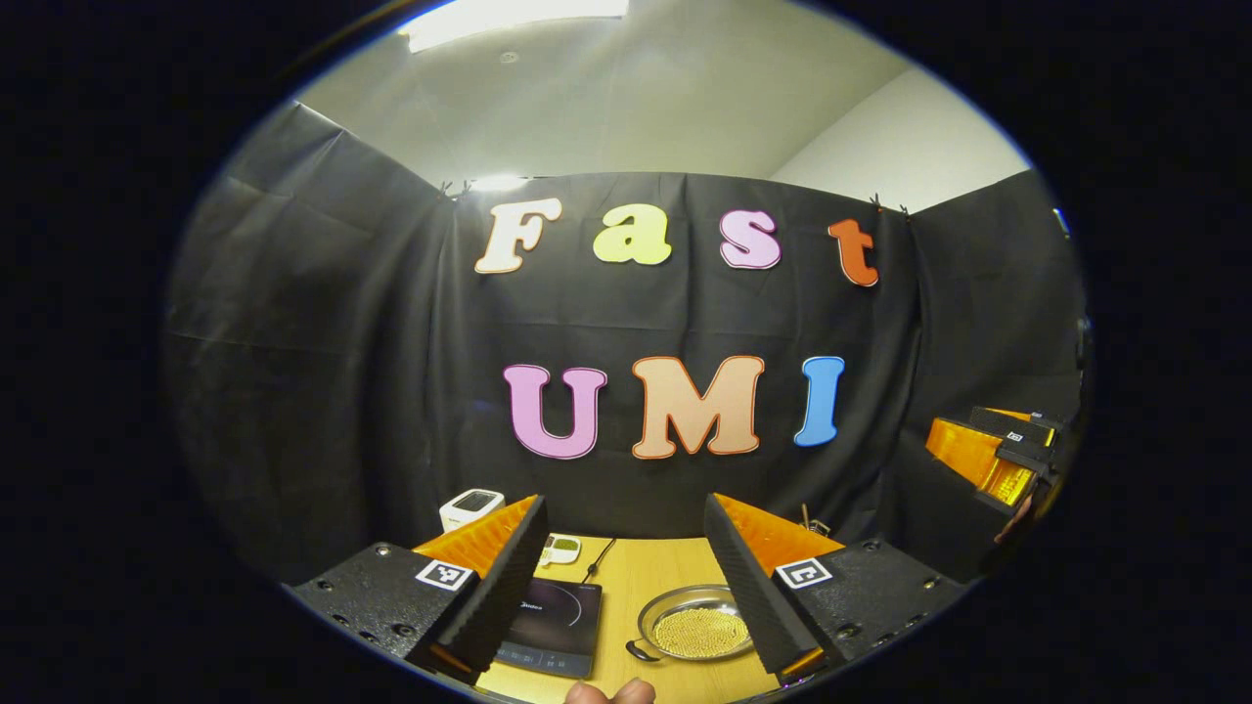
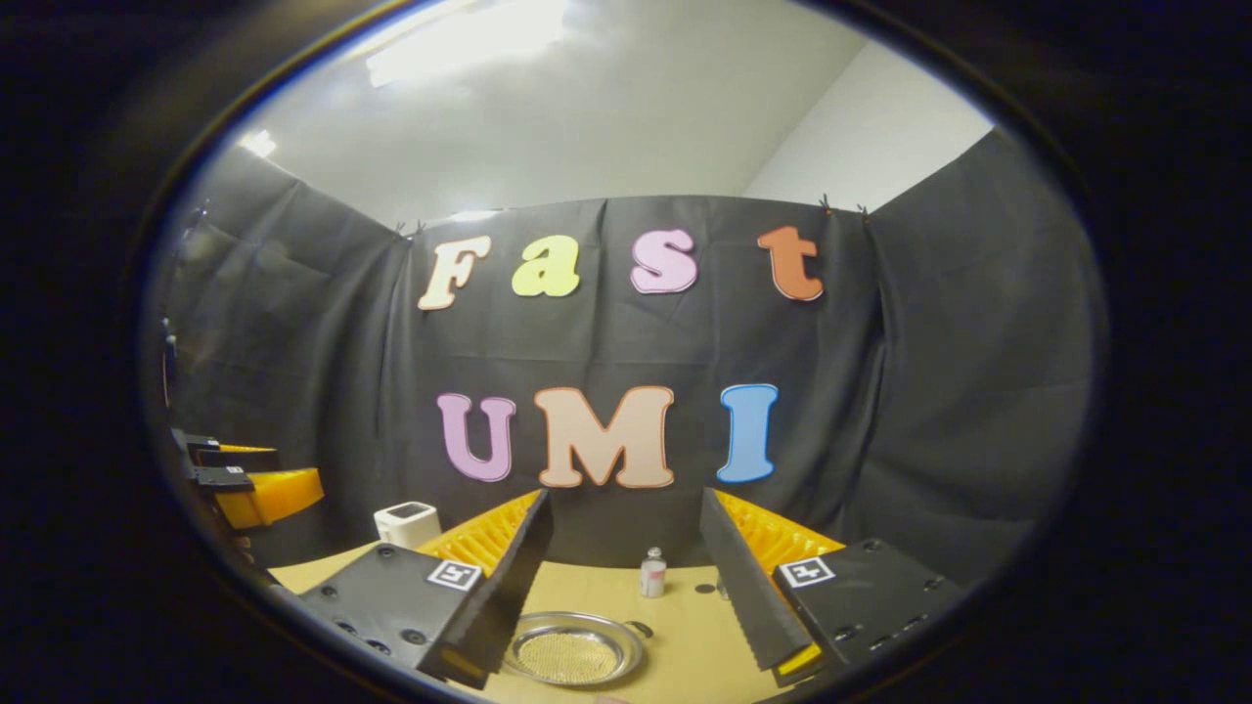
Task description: First push the handle of the pot to place it horizontally, then grasp the pot with both hands and set it on the induction cooktop.
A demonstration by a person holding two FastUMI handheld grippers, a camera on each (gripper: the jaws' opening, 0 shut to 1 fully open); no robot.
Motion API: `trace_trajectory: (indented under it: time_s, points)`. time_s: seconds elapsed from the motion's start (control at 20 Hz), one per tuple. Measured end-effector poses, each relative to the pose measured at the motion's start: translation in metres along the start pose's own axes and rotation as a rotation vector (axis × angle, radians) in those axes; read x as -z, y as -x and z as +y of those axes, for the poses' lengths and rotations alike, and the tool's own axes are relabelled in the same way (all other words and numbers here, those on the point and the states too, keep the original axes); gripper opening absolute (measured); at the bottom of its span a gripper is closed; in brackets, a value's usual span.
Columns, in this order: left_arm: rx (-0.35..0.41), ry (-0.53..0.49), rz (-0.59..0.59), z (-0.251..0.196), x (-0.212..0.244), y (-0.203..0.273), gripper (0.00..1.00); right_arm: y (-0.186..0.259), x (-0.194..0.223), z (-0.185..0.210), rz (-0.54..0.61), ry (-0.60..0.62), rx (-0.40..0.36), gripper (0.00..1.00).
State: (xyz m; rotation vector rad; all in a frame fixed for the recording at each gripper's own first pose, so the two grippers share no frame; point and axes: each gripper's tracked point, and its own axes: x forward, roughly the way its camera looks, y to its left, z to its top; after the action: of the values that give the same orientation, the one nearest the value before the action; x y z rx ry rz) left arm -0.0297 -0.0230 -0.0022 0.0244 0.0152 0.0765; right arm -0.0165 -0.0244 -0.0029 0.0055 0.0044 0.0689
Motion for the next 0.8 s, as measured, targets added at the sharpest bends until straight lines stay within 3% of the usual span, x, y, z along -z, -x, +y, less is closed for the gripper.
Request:
trace_trajectory:
  time_s: [0.25, 0.3, 0.35, 0.4, 0.5, 0.65, 0.75, 0.8]
  points:
    - [-0.049, -0.011, 0.001, 0.001, 0.001, 0.014, 0.97, -0.001, 0.011, 0.008, -0.006, 0.024, -0.054, 0.7]
    - [-0.06, -0.013, 0.009, 0.002, 0.004, 0.016, 0.95, -0.002, 0.011, 0.006, -0.011, 0.029, -0.049, 0.58]
    - [-0.065, -0.014, 0.021, 0.003, 0.006, 0.02, 0.94, -0.004, 0.017, 0.006, 0.003, 0.027, -0.055, 0.53]
    - [-0.065, -0.013, 0.018, 0.004, 0.006, 0.022, 0.95, -0.003, 0.022, 0.012, 0.009, 0.018, -0.069, 0.43]
    - [-0.073, -0.018, 0.013, 0.01, 0.007, 0.022, 0.97, -0.009, 0.028, 0.014, 0.007, 0.029, -0.064, 0.41]
    - [-0.06, 0.002, 0.012, 0.022, 0.01, 0.016, 0.96, -0.012, 0.037, 0.031, 0.035, 0.004, -0.07, 0.19]
    - [-0.055, 0.001, 0.017, 0.04, 0.014, 0.011, 0.95, -0.021, 0.046, 0.04, 0.064, -0.004, -0.054, 0.17]
    - [-0.05, 0.006, 0.008, 0.047, 0.012, 0.009, 0.97, -0.022, 0.047, 0.046, 0.06, -0.005, -0.052, 0.07]
